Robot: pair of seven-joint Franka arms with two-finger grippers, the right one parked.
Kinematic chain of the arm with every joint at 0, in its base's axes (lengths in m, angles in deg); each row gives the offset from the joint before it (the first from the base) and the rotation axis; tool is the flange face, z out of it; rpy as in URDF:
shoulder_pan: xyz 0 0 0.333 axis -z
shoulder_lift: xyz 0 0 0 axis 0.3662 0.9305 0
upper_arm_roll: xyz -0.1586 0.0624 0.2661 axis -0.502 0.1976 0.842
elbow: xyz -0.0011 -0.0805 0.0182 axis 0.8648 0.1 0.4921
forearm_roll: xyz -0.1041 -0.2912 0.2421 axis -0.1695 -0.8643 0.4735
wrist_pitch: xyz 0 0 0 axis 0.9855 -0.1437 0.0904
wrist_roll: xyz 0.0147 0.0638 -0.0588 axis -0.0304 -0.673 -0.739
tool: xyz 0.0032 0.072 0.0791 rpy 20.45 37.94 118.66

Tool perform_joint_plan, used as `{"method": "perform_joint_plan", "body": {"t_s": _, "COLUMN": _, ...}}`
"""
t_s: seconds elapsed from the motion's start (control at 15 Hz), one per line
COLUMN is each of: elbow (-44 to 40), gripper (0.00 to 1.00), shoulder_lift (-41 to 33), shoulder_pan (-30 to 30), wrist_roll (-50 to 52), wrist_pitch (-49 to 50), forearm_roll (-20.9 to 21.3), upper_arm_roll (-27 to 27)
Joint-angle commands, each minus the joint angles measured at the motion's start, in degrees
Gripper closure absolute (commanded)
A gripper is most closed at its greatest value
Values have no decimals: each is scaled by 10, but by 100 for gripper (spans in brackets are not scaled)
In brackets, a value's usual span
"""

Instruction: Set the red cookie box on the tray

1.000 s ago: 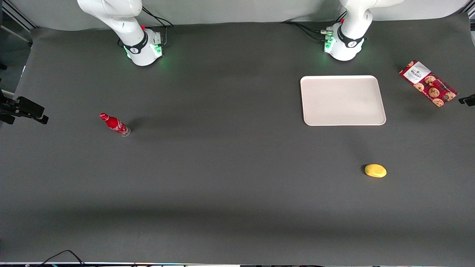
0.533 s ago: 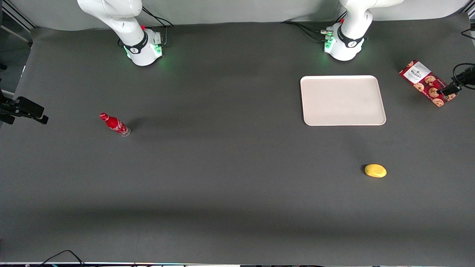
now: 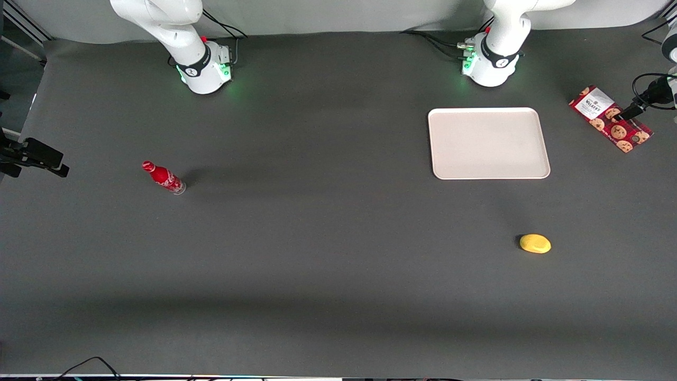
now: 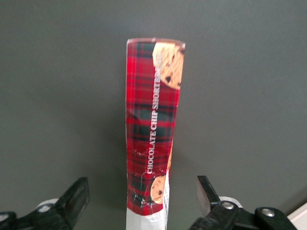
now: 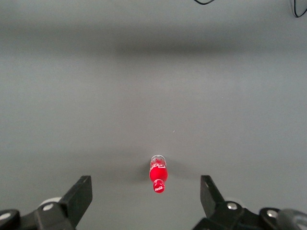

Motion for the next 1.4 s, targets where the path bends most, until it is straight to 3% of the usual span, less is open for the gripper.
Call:
{"method": "perform_joint_plan", "body": {"t_s": 0.0, "elbow": 21, "gripper": 0, "shoulder_lift": -21, "shoulder_pan": -5, "wrist_roll": -7, "wrist_pitch": -26, "forearm_roll": 7, "upper_arm_roll": 2}}
{"method": "perform_joint_plan", "body": {"t_s": 0.87, "elbow": 45, "gripper": 0, "shoulder_lift": 32, "shoulder_pan": -5, "wrist_roll": -15, "wrist_pitch": -112, "forearm_roll": -5, "upper_arm_roll": -3}}
{"method": "perform_joint_plan", "body": {"t_s": 1.0, "elbow": 45, "gripper": 2, "shoulder_lift": 45, "shoulder_pan": -4, "wrist_roll": -16, "wrist_pitch": -111, "forearm_roll": -25, "upper_arm_roll": -4}}
{"method": "perform_joint_plan", "body": {"t_s": 1.13, "elbow": 45, "gripper": 11, "shoulder_lift": 51, "shoulder_pan": -3, "wrist_roll": -17, "wrist_pitch": -109, "forearm_roll": -30, "upper_arm_roll": -5}}
{"method": "perform_joint_plan", "body": {"t_s": 1.33, "elbow": 45, "gripper": 42, "shoulder_lift": 59, "shoulder_pan": -3, "wrist_roll": -17, "wrist_pitch": -104, "forearm_roll": -41, "upper_arm_roll": -6}}
